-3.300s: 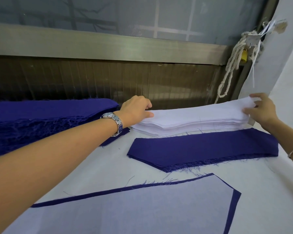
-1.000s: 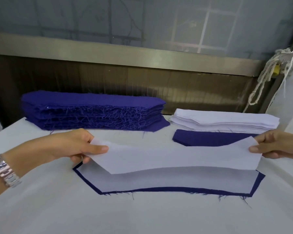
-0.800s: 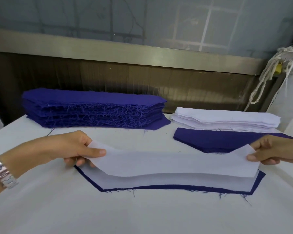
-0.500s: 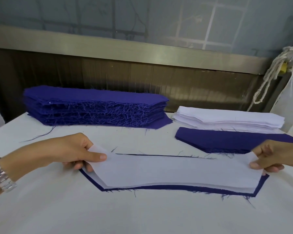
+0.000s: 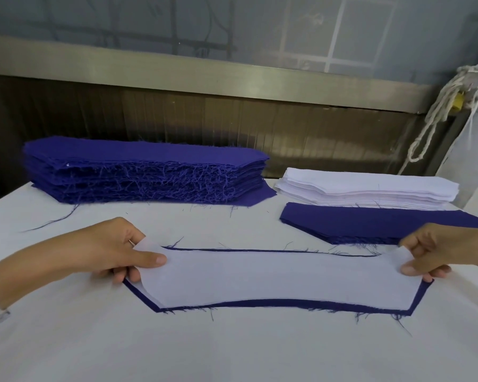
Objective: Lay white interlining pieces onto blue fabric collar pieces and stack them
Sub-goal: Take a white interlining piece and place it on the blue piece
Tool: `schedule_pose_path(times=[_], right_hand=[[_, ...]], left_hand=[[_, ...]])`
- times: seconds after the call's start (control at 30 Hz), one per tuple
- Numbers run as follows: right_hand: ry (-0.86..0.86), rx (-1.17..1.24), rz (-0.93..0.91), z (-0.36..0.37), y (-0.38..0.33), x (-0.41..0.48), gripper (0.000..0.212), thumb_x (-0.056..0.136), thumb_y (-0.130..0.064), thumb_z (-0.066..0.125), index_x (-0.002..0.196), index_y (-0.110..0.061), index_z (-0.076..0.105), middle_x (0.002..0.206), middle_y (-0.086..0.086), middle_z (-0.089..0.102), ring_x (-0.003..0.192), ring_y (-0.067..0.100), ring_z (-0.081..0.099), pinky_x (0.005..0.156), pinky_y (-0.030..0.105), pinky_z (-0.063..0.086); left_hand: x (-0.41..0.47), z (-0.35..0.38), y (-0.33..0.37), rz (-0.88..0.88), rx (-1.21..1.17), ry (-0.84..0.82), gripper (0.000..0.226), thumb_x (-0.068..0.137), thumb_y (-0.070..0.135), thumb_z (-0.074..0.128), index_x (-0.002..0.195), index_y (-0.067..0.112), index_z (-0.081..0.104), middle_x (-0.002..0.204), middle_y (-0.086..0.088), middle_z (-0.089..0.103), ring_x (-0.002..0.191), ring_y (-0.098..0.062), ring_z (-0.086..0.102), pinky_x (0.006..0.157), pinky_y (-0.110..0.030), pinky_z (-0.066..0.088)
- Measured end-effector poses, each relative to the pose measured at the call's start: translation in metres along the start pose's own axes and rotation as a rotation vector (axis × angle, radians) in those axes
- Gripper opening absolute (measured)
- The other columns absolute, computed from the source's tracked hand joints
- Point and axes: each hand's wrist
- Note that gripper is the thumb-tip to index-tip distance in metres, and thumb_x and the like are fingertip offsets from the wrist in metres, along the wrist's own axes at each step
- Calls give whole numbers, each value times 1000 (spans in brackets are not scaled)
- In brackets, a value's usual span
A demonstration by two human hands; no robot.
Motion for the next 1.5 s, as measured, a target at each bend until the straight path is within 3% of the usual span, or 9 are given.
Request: schedule_pose_path(times=[0.2, 0.33, 0.4, 0.47, 0.57, 0.67, 0.8, 1.1, 1.5], right_hand=[[-3, -6, 18, 1, -3, -2, 45, 77, -46, 87, 97, -7, 74, 75, 16, 72, 53, 12, 53, 50, 19, 41], [-10, 10, 29, 2, -4, -2, 37, 77, -45, 87, 90, -13, 74, 75, 16, 72, 52, 12, 54, 50, 19, 41], [-8, 12, 39, 3, -5, -3, 36, 76, -45, 88, 89, -15, 73, 74, 16, 72, 52, 12, 54, 49, 19, 41], [-1, -1, 52, 3, -7, -4, 40, 74, -47, 89, 89, -13, 74, 75, 17, 72, 52, 12, 54, 48, 19, 40], [3, -9, 69, 3, -10, -5, 45, 71, -48, 90, 89, -11, 73, 74, 16, 71, 51, 12, 53, 46, 18, 38], [3, -16, 74, 3, -13, -6, 46, 69, -51, 90, 88, -12, 74, 74, 15, 71, 51, 11, 53, 46, 18, 38], [-11, -18, 77, 4, -17, -8, 44, 68, -53, 90, 86, -17, 75, 73, 13, 71, 51, 10, 53, 46, 17, 38], [19, -37, 102, 1, -14, -9, 39, 67, -53, 91, 71, -23, 67, 64, 10, 67, 49, 12, 48, 43, 19, 36], [25, -18, 109, -8, 7, -5, 39, 74, -50, 88, 82, -17, 68, 74, 16, 71, 50, 11, 49, 43, 19, 36]], left_hand=[[0, 2, -2, 11, 0, 30, 31, 71, 59, 77, 60, 30, 72, 62, -4, 74, 41, -6, 52, 40, -12, 32], [-1, 2, -1, 26, -6, -6, 23, 67, 62, 75, 65, 39, 75, 63, -3, 74, 42, -6, 55, 41, -12, 34], [1, 1, -2, 21, 14, -3, 32, 62, 65, 75, 68, 34, 75, 64, -4, 74, 44, -7, 56, 44, -13, 36], [3, 0, -5, 6, 61, 26, 53, 58, 68, 77, 65, 18, 62, 64, -6, 74, 45, -7, 59, 53, -18, 40], [3, -4, -6, -3, 116, 51, 65, 53, 67, 80, 57, 22, 33, 62, -11, 72, 46, -9, 62, 51, -21, 36], [0, -13, -5, -18, 120, 6, 55, 48, 67, 79, 47, 19, 51, 65, -7, 74, 45, -11, 57, 41, -16, 32], [-2, -22, -6, -24, 118, -8, 39, 52, 64, 79, 58, 27, 70, 68, -3, 75, 48, -8, 57, 40, -15, 31], [2, -29, -14, -63, 146, 37, 48, 48, 68, 80, 65, 24, 73, 69, -3, 76, 47, -6, 56, 39, -15, 30], [4, -30, -16, -77, 149, 33, 48, 48, 71, 80, 68, 28, 74, 70, -3, 76, 47, -5, 56, 39, -16, 31]])
Point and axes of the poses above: each hand's wrist, its own x-axis towards the middle knuckle, its own z-axis out of the palm, y = z × x
